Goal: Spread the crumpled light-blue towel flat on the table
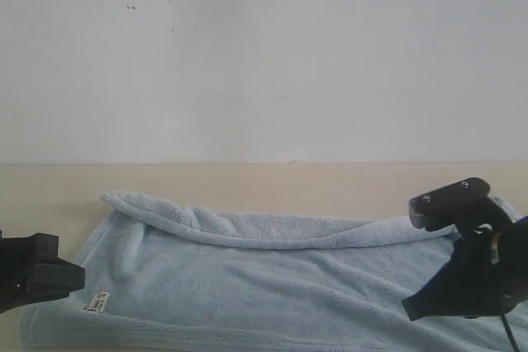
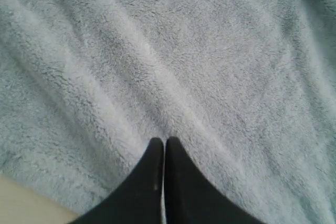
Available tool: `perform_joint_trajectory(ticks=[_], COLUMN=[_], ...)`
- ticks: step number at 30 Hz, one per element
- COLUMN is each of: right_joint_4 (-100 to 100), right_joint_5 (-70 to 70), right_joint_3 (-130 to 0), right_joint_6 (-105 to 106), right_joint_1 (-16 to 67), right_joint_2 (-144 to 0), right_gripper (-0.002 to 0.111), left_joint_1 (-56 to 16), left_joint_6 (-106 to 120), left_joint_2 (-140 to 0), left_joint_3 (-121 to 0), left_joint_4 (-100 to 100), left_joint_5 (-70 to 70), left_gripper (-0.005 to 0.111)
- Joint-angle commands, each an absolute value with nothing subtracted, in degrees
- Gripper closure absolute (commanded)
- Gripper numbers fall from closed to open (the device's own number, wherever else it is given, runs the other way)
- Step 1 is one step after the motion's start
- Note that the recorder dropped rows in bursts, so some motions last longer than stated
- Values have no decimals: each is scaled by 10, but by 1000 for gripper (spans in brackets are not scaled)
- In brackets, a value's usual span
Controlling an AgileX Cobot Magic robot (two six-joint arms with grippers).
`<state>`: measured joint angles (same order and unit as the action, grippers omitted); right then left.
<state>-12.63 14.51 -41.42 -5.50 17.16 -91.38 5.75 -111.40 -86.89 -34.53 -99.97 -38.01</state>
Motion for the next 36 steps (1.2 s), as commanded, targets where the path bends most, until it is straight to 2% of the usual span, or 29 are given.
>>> perform_joint_trajectory(ticks=[1, 11, 26, 28, 33, 36], right_joint_4=[-116, -105, -81, -81, -81, -80], right_joint_5=[169, 97, 141, 144, 149, 151], right_joint_3=[-454, -464, -464, -464, -464, -464], right_joint_6=[-57, -60, -55, -55, -55, -55], right_joint_1=[184, 265, 281, 281, 284, 287], right_joint_2=[-969, -1000, -1000, -1000, -1000, -1000], right_gripper=[108, 108, 108, 108, 108, 108], left_joint_1=[54, 54, 54, 54, 54, 54], left_joint_6=[-1109, -1109, -1075, -1068, -1070, -1070], left_joint_2=[-865, -870, -918, -917, -917, -917], left_joint_3=[-342, -328, -333, -333, -333, -333], left_joint_4=[-999, -999, -999, -999, -999, -999], left_joint_5=[-392, -350, -267, -267, -235, -220], left_gripper=[82, 82, 81, 74, 45, 43])
